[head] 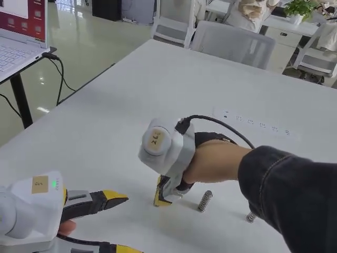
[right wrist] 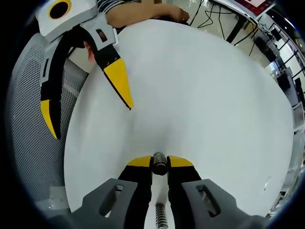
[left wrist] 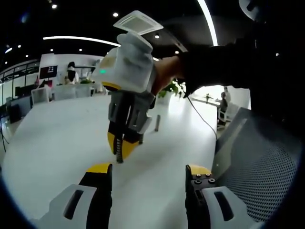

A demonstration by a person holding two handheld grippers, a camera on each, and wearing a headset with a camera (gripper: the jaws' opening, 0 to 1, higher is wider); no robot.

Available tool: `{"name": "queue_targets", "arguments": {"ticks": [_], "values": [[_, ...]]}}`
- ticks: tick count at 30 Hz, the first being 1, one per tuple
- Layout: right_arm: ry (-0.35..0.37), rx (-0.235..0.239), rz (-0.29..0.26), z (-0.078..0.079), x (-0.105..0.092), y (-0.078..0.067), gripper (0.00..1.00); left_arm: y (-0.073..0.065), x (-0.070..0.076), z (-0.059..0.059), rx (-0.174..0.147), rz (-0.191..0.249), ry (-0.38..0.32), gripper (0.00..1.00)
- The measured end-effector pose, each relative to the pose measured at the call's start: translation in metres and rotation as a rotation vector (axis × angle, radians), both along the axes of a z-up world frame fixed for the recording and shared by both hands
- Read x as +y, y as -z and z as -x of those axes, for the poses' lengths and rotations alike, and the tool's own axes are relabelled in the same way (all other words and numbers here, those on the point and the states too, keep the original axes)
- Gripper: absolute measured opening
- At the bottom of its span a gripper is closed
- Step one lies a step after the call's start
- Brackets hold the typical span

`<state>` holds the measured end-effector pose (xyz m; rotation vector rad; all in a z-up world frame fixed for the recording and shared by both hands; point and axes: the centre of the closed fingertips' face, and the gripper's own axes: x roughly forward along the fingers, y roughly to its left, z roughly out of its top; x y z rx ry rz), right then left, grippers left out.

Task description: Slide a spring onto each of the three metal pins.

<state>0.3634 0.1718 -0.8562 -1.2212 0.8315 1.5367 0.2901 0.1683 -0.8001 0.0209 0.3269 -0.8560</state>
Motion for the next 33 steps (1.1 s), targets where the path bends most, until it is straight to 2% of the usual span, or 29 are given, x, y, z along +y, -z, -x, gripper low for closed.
{"name": "queue_targets", "arguments": {"ticks": [19,33], "values": [[0.036,-0.012,-0.006,-0.0056,-0.0001,0.0032,0.1,-0.0009,-0.0017,0.0,0.001,0.0,0.003,0.56],[0.048,-0.018,-0.036,-0.0073,0.001,-0.0033,0.19,-0.0024,-0.002,0.0008,-0.002,-0.005,0.006,0.56]]}}
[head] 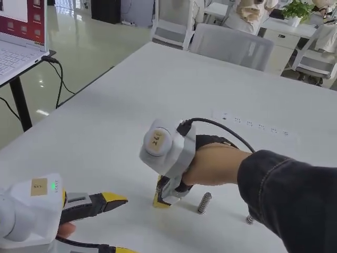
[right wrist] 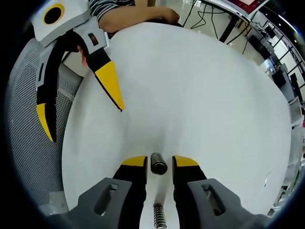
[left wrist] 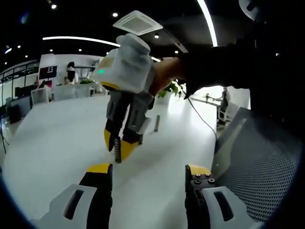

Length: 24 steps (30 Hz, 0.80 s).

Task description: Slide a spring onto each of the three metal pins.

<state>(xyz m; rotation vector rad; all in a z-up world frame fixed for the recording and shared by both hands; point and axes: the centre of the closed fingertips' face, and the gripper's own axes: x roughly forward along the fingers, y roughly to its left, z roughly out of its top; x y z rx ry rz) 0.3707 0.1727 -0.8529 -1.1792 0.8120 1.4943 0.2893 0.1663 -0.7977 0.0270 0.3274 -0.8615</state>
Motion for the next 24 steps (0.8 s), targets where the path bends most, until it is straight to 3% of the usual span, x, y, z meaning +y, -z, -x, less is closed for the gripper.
{"name": "queue_targets", "arguments": {"ticks": [24], "values": [[0.104,0.013,-0.048,-0.014,-0.039,-0.015,0.39,-0.004,-0.003,-0.002,-0.006,-0.013,0.013,0.57]]}}
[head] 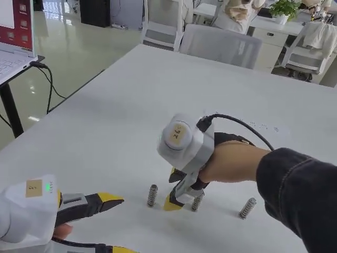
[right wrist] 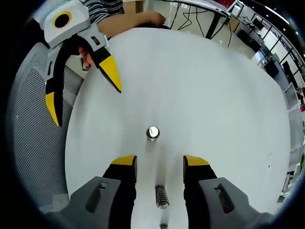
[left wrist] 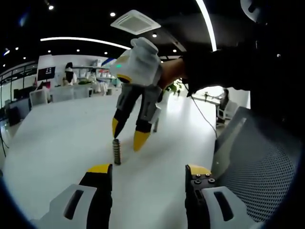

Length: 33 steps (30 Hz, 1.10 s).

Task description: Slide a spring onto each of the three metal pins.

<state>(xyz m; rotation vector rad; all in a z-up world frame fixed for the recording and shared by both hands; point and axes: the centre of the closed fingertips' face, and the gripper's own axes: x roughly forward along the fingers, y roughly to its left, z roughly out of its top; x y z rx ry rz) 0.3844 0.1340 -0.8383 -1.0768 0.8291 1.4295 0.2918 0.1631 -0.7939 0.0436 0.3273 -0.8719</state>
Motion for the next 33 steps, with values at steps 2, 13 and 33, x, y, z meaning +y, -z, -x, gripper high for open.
{"name": "queue_targets", "arguments": {"ticks": [2,13,33], "values": [[0.006,-0.003,0.004,-0.001,-0.006,0.0,0.39,-0.001,0.0,0.0,-0.001,-0.001,0.001,0.57],[0.07,-0.007,-0.023,-0.007,-0.031,-0.004,0.41,-0.003,-0.001,-0.001,-0.004,-0.006,-0.001,0.57],[0.202,-0.028,-0.095,-0.018,-0.073,-0.01,0.44,-0.004,-0.001,-0.002,-0.008,-0.011,-0.003,0.57]]}}
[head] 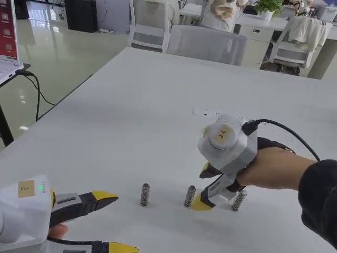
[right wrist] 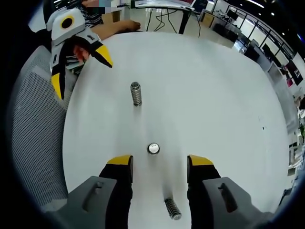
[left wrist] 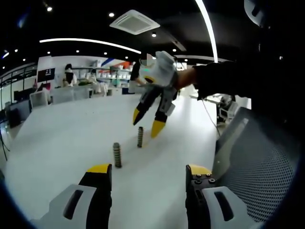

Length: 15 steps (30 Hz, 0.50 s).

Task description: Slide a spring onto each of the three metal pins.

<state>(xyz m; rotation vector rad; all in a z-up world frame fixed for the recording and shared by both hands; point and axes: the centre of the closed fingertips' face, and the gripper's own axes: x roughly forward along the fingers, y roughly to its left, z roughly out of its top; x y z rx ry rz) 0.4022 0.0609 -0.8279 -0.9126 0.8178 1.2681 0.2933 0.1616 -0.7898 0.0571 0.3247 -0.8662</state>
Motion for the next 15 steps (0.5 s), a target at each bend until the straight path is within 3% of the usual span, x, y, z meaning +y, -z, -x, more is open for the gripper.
{"name": "queue_targets", "arguments": {"ticks": [15], "values": [[0.136,0.0,-0.098,-0.009,-0.029,-0.005,0.46,0.0,0.002,-0.003,0.008,-0.006,-0.004,0.58]]}}
